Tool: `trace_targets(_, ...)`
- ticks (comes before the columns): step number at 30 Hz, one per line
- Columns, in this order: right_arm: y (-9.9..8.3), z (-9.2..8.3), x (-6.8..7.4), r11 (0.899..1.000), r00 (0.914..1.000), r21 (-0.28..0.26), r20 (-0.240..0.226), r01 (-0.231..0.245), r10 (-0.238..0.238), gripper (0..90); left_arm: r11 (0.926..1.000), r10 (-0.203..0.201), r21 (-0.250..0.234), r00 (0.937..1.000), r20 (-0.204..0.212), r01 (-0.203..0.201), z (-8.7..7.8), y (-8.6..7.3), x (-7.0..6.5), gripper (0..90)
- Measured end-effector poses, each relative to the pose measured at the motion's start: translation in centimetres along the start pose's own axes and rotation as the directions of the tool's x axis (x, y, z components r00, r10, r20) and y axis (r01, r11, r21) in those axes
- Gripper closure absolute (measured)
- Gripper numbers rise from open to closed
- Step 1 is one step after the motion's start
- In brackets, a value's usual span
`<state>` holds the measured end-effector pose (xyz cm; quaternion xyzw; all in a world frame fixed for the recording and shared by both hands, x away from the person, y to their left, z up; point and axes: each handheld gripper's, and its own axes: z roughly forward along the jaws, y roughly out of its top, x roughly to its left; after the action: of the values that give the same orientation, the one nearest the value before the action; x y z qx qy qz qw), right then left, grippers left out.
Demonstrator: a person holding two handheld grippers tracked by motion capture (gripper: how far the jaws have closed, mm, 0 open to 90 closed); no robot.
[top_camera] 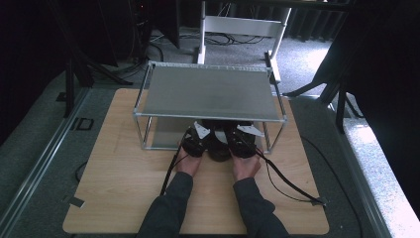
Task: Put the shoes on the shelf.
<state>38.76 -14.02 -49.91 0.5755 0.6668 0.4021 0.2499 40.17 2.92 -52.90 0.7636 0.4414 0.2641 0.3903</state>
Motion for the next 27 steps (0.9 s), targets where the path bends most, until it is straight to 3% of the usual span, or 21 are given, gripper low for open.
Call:
trace_targets(3,0.1,0.3,0.4,1.0,0.9998,-0.013,0.017,0.014,-0.014,80.3,1.0,0.005,0.0,0.9993,-0.038,-0.005,0.4,0.2,0.1,90.0)
trace_targets(8,0.7,1.1,0.5,1.0,0.9998,-0.005,0.012,0.018,-0.018,78.6,1.0,-0.002,0.003,0.9985,-0.054,0.002,0.9,0.1,0.2,90.0)
trace_targets(9,0.9,1.2,0.4,1.0,0.9998,0.003,0.004,0.02,-0.02,76.6,1.0,-0.002,0.01,0.9982,-0.061,0.002,1.0,0.1,0.2,90.0)
trace_targets(13,1.1,1.5,0.3,0.998,0.9993,-0.055,-0.015,0.033,-0.034,64.4,0.997,-0.012,0.076,0.9979,-0.063,0.017,2.1,-0.4,0.5,90.0)
trace_targets(15,1.0,1.7,0.4,0.993,0.9973,-0.098,-0.024,0.067,-0.07,56.7,0.9964,-0.036,0.074,0.998,-0.051,0.04,2.1,-0.6,0.8,89.8)
trace_targets(16,1.0,1.7,0.4,0.991,0.9957,-0.116,-0.061,0.063,-0.07,48.5,0.9967,-0.026,0.075,0.9982,-0.054,0.03,2.1,-0.5,0.7,89.7)
trace_targets(17,0.9,1.6,0.4,0.99,0.9944,-0.125,-0.075,0.064,-0.074,46.7,0.9968,-0.021,0.076,0.9982,-0.056,0.025,2.1,-0.5,0.7,89.7)
trace_targets(19,0.7,1.4,0.4,0.987,0.9949,-0.15,-0.077,0.054,-0.066,42.0,0.9966,-0.031,0.075,0.9983,-0.05,0.034,2.1,-0.5,0.8,89.4)
trace_targets(21,0.6,0.8,0.0,0.985,0.9898,-0.173,-0.133,0.029,-0.052,40.9,0.9966,-0.028,0.075,0.9982,-0.052,0.032,2.1,-0.5,0.8,88.6)
trace_targets(22,0.5,0.5,-0.1,0.982,0.9887,-0.187,-0.138,0.033,-0.059,41.1,0.9967,-0.027,0.075,0.9983,-0.052,0.031,2.1,-0.5,0.8,88.1)
trace_targets(27,0.3,-2.1,-0.9,0.971,0.9745,-0.212,-0.171,0.107,-0.145,39.8,0.9966,-0.027,0.076,0.9982,-0.054,0.031,2.1,-0.5,0.9,86.9)
